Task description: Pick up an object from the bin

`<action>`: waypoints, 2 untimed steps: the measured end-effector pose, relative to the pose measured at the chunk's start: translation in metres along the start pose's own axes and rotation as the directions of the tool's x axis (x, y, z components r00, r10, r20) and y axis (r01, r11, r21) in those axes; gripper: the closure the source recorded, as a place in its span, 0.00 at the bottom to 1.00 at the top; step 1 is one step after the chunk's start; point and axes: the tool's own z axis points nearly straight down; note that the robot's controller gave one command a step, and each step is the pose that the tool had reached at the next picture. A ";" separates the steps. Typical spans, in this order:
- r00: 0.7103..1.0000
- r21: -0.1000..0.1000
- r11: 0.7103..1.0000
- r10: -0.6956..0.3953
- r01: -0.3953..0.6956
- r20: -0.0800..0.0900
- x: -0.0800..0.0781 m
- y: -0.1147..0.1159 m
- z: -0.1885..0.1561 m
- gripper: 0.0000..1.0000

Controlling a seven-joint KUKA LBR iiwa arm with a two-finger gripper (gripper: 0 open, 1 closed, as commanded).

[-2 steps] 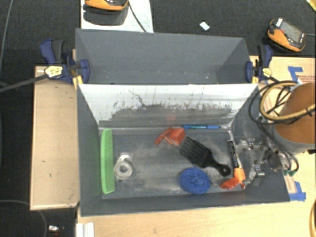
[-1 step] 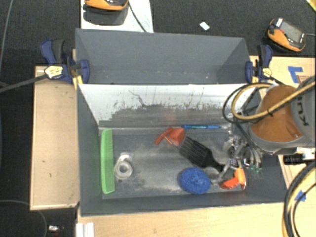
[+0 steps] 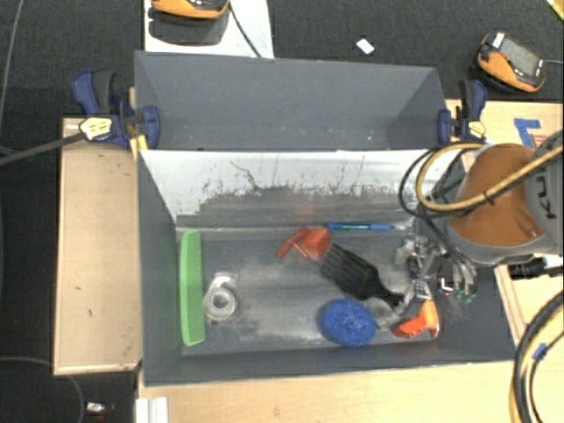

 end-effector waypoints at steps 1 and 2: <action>0.997 -0.002 0.997 0.075 -0.075 -0.004 0.013 0.033 -0.004 0.00; 0.991 0.000 0.991 0.136 -0.136 0.003 0.005 0.035 0.026 0.00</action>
Offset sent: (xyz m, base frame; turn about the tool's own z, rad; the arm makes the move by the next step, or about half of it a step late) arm 0.0028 0.0359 -0.0257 0.1353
